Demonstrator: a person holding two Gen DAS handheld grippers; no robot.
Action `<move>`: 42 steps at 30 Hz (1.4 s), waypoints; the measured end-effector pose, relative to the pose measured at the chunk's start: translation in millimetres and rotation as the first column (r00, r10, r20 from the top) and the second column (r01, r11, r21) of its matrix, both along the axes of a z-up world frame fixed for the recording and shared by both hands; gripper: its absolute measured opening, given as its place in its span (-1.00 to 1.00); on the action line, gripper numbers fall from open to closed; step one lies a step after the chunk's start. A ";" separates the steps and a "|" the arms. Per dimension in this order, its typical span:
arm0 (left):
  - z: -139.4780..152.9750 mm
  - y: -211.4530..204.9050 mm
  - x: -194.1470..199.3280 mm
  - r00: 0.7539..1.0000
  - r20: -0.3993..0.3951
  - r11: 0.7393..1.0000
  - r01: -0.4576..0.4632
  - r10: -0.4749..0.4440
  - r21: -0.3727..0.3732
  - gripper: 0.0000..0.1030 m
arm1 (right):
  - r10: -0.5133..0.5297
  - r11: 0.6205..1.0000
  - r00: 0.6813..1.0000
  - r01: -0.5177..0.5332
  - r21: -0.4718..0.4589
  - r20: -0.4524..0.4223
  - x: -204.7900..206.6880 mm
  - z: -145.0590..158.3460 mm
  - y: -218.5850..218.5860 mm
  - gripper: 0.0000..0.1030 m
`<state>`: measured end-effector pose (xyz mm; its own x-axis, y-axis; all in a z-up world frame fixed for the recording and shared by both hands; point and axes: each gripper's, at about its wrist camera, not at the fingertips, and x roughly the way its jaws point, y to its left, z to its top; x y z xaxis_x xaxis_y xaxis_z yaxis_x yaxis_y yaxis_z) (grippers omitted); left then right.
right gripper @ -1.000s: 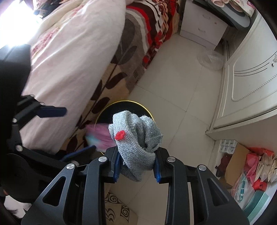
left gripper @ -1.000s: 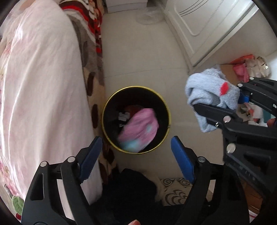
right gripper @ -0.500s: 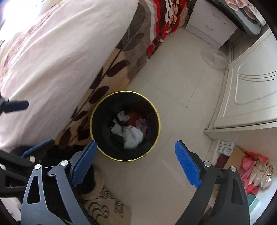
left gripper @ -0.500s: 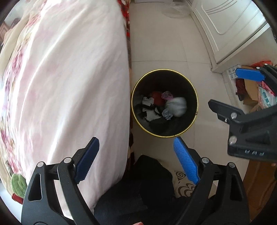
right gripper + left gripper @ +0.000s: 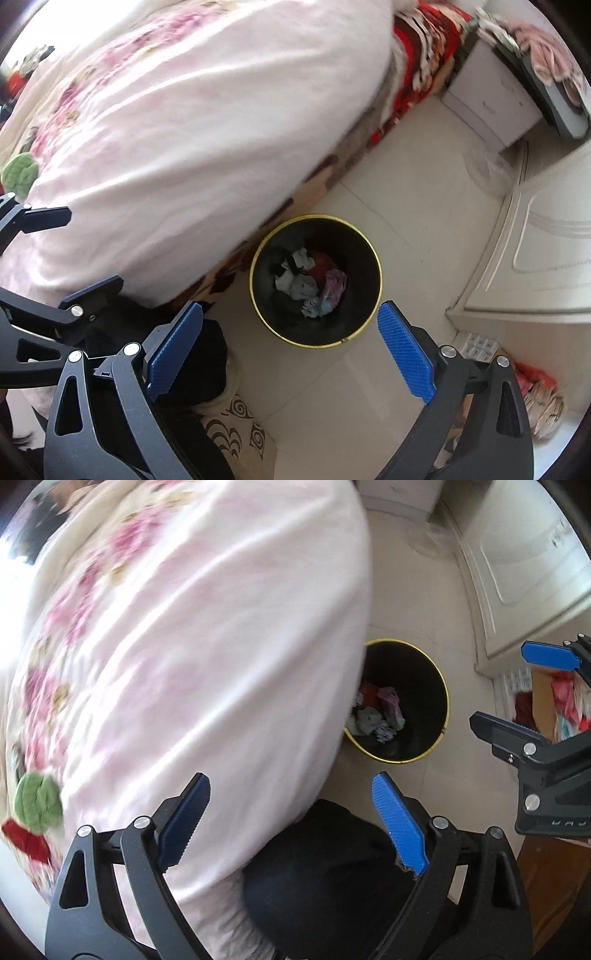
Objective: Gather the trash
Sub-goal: 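Move both open grippers back over the bed toward the paper and green plush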
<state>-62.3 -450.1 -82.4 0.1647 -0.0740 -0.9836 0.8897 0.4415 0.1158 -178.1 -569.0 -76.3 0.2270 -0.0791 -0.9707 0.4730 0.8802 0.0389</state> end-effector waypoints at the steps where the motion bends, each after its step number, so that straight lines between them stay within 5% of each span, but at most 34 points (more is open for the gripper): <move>1: 3.5 5.8 2.7 1.000 0.014 1.000 -0.015 0.015 -0.005 0.75 | 0.013 1.000 1.000 -0.013 0.000 0.011 6.1 4.3 4.9 0.77; 12: 30.7 71.1 41.1 0.971 -0.001 0.970 -0.240 0.240 -0.039 0.75 | 0.202 0.979 0.978 -0.201 -0.015 0.045 74.4 32.6 70.4 0.78; 28: 52.6 156.1 80.4 0.905 0.005 0.901 -0.424 0.426 -0.093 0.75 | 0.325 0.943 0.944 -0.318 -0.100 0.062 131.1 53.9 135.3 0.78; 42: 57.2 234.0 116.9 0.798 -0.021 0.790 -0.599 0.602 -0.132 0.75 | 0.469 0.879 0.881 -0.460 -0.122 0.055 191.2 54.6 205.5 0.78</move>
